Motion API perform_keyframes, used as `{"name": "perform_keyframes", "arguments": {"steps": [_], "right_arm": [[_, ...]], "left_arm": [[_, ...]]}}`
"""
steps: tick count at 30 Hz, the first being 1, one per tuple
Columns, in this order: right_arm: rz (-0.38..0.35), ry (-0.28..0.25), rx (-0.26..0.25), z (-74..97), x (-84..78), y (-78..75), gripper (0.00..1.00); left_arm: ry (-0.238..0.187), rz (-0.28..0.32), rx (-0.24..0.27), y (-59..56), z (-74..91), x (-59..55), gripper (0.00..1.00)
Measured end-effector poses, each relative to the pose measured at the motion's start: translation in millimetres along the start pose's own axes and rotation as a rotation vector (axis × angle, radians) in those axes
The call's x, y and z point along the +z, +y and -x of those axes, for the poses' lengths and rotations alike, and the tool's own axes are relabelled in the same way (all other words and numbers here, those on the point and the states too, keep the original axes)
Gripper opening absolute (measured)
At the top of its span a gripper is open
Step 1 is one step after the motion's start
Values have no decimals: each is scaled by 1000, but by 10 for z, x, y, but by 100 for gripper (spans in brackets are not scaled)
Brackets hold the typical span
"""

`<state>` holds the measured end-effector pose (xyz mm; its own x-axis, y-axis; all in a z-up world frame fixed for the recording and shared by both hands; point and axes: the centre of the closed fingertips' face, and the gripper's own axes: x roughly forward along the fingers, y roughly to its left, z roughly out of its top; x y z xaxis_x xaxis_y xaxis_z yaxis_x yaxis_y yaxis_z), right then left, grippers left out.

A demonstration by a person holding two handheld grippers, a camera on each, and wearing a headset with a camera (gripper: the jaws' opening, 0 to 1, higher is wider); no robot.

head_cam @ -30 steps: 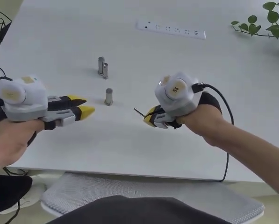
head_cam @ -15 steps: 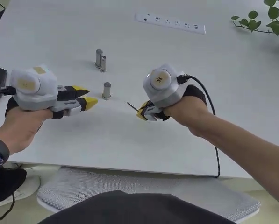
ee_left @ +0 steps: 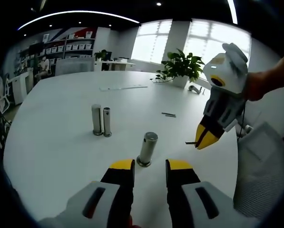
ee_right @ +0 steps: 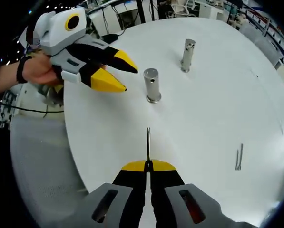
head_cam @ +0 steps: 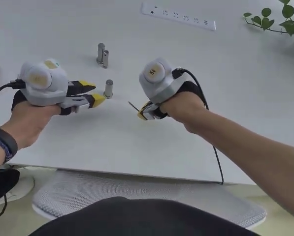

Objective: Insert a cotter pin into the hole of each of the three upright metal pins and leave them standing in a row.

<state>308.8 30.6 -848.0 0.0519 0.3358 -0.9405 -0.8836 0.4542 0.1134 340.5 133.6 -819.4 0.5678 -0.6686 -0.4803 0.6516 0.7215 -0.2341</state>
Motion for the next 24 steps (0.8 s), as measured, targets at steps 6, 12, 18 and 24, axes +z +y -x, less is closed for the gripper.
{"name": "perform_keyframes", "arguments": {"steps": [6, 12, 18, 24], "right_arm": [[7, 6, -9, 20, 36, 18, 2], [19, 1, -18, 49, 127, 20, 2], [26, -17, -30, 45, 268, 7, 2], [35, -19, -33, 22, 335, 1, 2]], "left_arm": [[-6, 0, -4, 19, -72, 20, 25], [-7, 3, -5, 47, -155, 23, 25], [-8, 2, -14, 67, -218, 33, 25], [-4, -3, -23, 56, -259, 19, 25]]}}
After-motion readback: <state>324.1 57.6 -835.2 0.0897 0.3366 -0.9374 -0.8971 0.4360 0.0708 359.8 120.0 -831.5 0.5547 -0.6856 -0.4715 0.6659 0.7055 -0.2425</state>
